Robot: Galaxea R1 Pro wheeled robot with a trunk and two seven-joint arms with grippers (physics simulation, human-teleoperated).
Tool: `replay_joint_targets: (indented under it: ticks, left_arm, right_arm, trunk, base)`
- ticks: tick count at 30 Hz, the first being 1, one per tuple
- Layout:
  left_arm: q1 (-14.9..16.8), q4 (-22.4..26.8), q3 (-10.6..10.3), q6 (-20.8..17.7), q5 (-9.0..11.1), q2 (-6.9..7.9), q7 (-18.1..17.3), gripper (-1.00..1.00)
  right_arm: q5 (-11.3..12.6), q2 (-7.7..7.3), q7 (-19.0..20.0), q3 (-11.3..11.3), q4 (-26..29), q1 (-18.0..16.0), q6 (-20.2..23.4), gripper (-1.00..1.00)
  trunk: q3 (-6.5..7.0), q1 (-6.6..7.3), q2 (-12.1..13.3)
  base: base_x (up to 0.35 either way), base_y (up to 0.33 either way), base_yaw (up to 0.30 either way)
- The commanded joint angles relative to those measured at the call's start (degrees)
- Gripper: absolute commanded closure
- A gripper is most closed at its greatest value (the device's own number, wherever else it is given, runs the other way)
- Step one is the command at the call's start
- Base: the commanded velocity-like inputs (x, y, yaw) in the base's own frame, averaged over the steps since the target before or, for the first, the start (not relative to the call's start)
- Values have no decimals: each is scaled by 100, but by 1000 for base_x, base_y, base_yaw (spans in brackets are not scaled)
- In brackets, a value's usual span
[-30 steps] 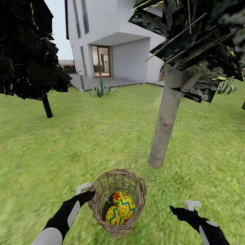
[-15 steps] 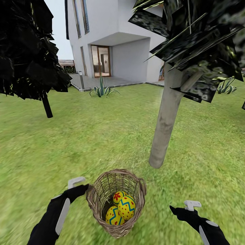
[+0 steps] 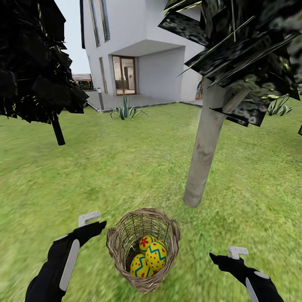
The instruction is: Take the three Easter eggs out of the wicker basket on the lawn in the garden, then place them on the lawn next to a single tree (choose any tree) so that all three eggs are next to the same tree and none are left in the basket.
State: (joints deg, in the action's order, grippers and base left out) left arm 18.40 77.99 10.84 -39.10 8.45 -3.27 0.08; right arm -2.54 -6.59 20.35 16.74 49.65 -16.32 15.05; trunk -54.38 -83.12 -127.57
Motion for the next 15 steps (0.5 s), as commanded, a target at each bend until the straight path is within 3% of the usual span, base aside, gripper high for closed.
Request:
replay_joint_targets:
  ticks: [1, 7, 10, 15]
  left_arm:
    - [6, 19, 8, -37, 43, -6, 1, -100]
    - [115, 173, -8, -37, 51, -21, -13, -100]
    - [361, 241, -29, -42, 51, -35, -16, -100]
    - [785, 231, -41, -39, 63, -46, -25, -100]
  right_arm:
    - [-34, 5, 37, 10, 12, -3, 31, -100]
    - [-36, 8, 46, -21, 49, -3, 33, -100]
    - [-48, 8, 41, -32, 52, -3, 33, -100]
    - [-74, -2, 33, -36, 62, -3, 43, -100]
  trunk:
    - [-5, 1, -2]
    - [-5, 1, -2]
    - [-5, 1, -2]
    - [-5, 1, -2]
  base:
    - [0, 0, 0]
    - [0, 0, 0]
    - [30, 0, 0]
    - [248, 0, 0]
